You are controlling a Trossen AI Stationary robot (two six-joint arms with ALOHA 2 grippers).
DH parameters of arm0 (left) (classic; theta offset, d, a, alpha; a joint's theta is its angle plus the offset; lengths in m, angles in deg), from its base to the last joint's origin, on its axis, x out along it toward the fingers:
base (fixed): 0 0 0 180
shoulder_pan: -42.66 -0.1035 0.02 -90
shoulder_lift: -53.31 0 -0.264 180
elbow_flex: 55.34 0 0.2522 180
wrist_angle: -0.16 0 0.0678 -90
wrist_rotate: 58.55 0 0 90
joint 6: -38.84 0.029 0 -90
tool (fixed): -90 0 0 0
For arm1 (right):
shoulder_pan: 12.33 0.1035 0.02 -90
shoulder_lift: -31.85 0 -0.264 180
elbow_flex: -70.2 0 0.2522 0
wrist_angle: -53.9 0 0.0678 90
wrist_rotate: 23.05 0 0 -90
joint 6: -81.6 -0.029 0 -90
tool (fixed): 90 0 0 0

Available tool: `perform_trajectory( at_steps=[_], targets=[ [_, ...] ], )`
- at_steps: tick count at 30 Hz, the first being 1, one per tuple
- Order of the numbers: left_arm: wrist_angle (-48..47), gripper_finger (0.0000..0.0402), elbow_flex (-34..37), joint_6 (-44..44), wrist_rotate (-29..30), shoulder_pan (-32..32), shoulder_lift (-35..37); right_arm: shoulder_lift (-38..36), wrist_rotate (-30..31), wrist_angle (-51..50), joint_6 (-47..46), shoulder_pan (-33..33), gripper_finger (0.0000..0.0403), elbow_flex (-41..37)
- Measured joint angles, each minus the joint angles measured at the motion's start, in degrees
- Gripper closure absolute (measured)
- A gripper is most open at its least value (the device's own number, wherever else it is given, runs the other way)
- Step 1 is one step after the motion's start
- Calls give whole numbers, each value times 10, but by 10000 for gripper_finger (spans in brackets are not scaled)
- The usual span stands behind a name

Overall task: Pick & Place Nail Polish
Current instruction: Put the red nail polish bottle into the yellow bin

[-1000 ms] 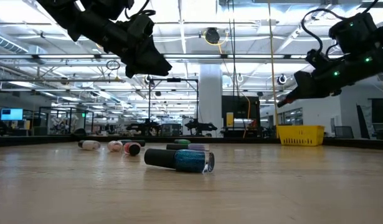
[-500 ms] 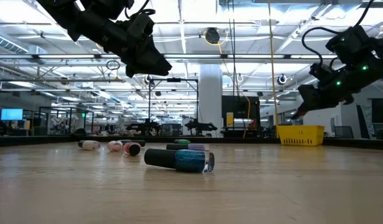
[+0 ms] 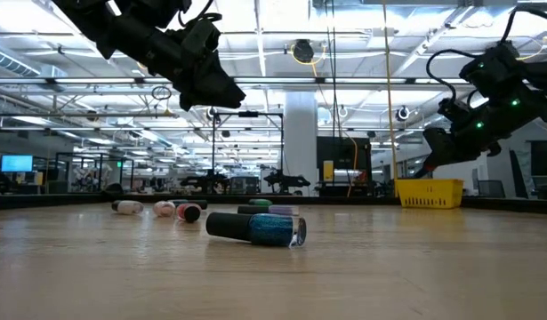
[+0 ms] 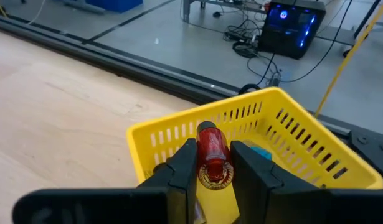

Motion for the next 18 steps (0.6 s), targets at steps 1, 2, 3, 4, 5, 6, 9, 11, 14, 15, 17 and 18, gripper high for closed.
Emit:
perform_trajectory(
  at_steps=[1,2,3,4,5,6,9,11,14,15,17,18],
  targets=[
    [0,277,0,0,0,0,0,5,1,1,1,0,340,0],
    [0,277,0,1,0,0,0,11,1,5,1,0,340,0],
    [0,277,0,1,0,0,0,17,1,9,1,0,340,0],
    [0,277,0,1,0,0,0,20,1,12,1,0,340,0],
    [0,277,0,1,0,0,0,23,1,17,1,0,340,0],
    [0,277,0,1,0,0,0,26,2,19,1,0,340,0],
    [0,277,0,1,0,0,0,31,5,21,1,0,340,0],
    [0,277,0,1,0,0,0,35,5,21,1,0,340,0],
    [0,277,0,0,0,0,0,44,5,18,-6,0,340,0],
    [0,277,0,0,0,0,0,47,4,13,-14,0,340,0],
    [0,277,0,0,0,0,0,57,3,-7,-23,0,340,0],
    [0,277,0,0,0,0,0,62,3,-14,-23,0,340,0]
  ],
)
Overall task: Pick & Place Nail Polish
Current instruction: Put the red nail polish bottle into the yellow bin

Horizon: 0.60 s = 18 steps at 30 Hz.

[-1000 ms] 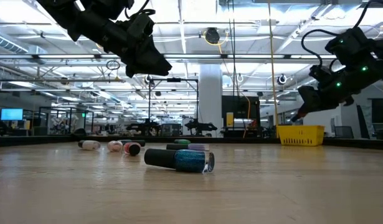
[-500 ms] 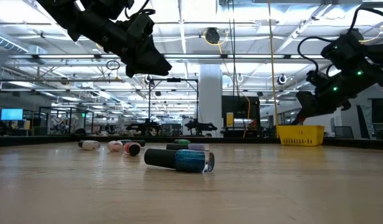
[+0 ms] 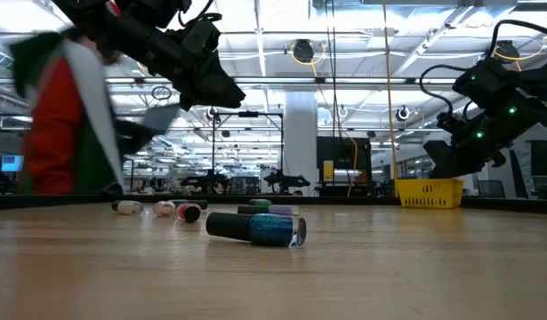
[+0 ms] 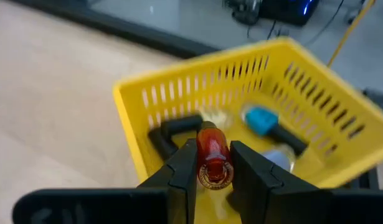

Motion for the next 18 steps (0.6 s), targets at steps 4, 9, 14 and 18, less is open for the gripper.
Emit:
perform_trajectory(
  at_steps=[4,9,14,18],
  targets=[
    [0,277,0,0,0,0,0,15,0,6,-1,0,340,0],
    [0,277,0,0,0,0,0,19,0,11,-6,0,340,0],
    [0,277,0,0,0,0,0,19,0,14,-14,0,283,0],
    [0,277,0,0,0,0,0,19,-1,26,-33,0,213,0]
  ],
)
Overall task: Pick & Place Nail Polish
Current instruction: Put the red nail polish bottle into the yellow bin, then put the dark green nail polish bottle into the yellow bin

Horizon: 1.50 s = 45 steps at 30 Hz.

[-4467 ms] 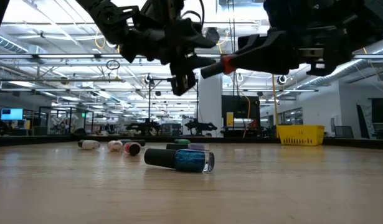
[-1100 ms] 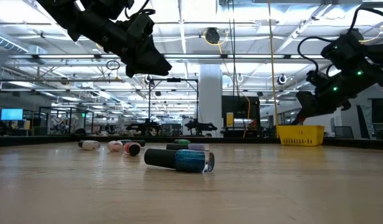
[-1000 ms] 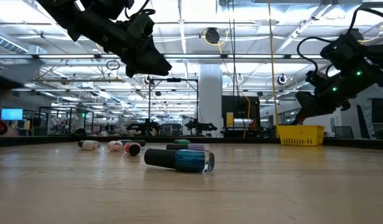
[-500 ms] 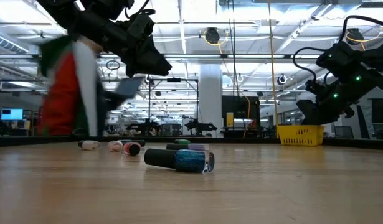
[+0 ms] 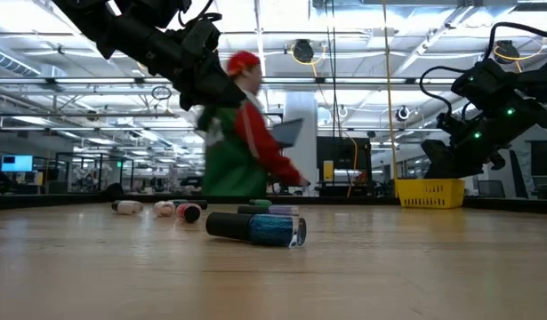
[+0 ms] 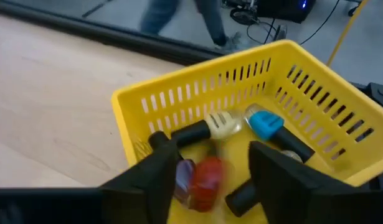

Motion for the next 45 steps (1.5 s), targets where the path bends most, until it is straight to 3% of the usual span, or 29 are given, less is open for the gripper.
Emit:
perform_trajectory(
  at_steps=[5,10,14,20,25,28,39,42,45],
  targets=[
    [0,277,0,0,0,0,0,-2,-9,32,-5,0,168,0],
    [0,277,0,0,0,0,0,-13,-73,81,-25,0,158,0],
    [0,277,0,2,0,0,0,-23,-169,131,-45,0,163,0],
    [0,277,0,9,0,0,0,-36,-364,214,-94,2,176,0],
    [-1,277,0,82,0,0,0,-40,-494,301,-169,2,183,0],
    [-15,277,0,158,0,0,0,-40,-537,355,-211,2,184,0],
    [-86,277,4,329,0,-24,0,-40,-534,475,-240,17,187,0],
    [-67,277,20,341,-5,-49,0,-39,-505,483,-227,17,188,0],
    [4,277,53,340,-54,-87,0,-36,-438,483,-198,17,188,0]
  ],
)
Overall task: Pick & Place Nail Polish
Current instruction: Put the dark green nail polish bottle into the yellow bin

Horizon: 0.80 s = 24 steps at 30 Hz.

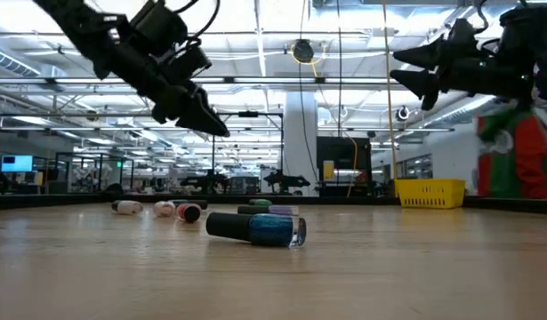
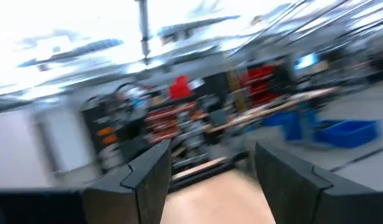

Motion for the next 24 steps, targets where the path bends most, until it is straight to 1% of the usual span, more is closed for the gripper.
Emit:
perform_trajectory(
  at_steps=[2,5,11,14,17,20,22,24],
  targets=[
    [51,277,21,-13,-40,-28,0,5,39,1,27,0,188,0],
    [114,277,38,-34,-81,-64,0,15,83,0,84,0,188,0],
    [171,277,47,-45,-158,-130,0,42,185,18,171,0,191,0],
    [174,277,48,-46,-175,-167,0,64,201,41,207,0,193,0],
    [184,277,48,-53,-220,-204,0,90,207,68,253,-1,193,0],
    [199,277,48,-64,-252,-229,-5,119,251,76,295,-1,193,0],
    [215,277,48,-66,-254,-238,-18,139,277,80,318,-1,193,0],
    [238,277,48,-70,-256,-243,-38,161,291,92,332,-2,193,0]
  ],
)
